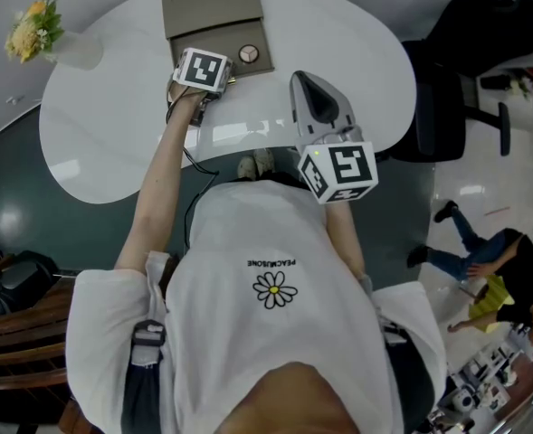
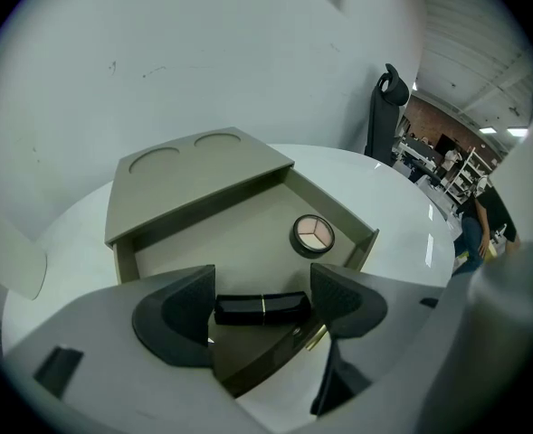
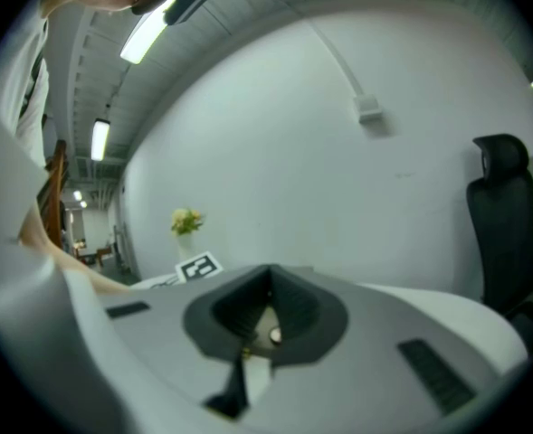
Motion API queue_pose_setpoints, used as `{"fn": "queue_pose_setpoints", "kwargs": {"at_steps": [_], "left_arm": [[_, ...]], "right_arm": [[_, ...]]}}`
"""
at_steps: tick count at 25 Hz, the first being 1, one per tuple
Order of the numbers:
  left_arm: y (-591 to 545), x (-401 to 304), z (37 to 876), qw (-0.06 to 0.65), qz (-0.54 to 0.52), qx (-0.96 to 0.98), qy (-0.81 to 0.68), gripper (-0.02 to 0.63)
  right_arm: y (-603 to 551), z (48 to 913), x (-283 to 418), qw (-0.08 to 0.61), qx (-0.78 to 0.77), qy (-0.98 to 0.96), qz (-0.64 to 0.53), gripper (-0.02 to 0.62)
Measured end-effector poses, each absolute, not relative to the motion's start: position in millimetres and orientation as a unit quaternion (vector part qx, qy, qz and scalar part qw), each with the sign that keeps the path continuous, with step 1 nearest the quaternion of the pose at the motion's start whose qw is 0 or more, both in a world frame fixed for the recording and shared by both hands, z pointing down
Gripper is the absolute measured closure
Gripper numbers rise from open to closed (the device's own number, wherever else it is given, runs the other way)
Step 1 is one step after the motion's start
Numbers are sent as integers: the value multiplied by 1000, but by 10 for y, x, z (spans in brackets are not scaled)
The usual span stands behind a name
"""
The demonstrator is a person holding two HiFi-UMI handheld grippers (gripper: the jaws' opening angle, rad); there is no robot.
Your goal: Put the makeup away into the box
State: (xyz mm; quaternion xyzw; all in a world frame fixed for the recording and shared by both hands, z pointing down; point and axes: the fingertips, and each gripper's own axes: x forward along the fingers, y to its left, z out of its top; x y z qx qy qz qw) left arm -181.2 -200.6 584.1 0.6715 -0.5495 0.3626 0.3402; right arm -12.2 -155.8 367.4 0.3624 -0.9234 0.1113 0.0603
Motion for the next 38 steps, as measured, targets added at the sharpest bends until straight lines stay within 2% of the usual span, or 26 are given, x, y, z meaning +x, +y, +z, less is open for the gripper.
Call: {"fn": "queue_pose_setpoints", "kwargs": {"at_steps": [8,10,12,17,23,26,33,38], "left_arm": [[-2204,-1623,5032,286,283,714,-574,273],[-2271,-1626,4675,259,249,720,-594,332],[-2297,-1631,4325,231,212,723,-616,442],[-2143,-1631,3445,151,117,725,-662,578],[-1552,-1619,2476,-3,32,677,-736,584],[-1271,-1536,2217,-50,-17,667,-743,588],[-856,-1537,2396,-39,-45,651,-757,589],[-813,-1590,2391,-44,-40,646,-761,589]], "right_arm": [[-1542,3568,-141,58,356,-927,100,566],[-1519,3470,-205,58,344,-932,92,566],[-1509,3357,-279,61,335,-937,75,566],[-1509,3050,-441,60,320,-945,33,566],[-1413,2741,-517,44,306,-951,-1,566],[-1361,2665,-562,39,303,-952,-14,566],[-1246,2523,-666,1,313,-949,-31,566],[-1264,2516,-652,0,328,-944,-33,566]]}}
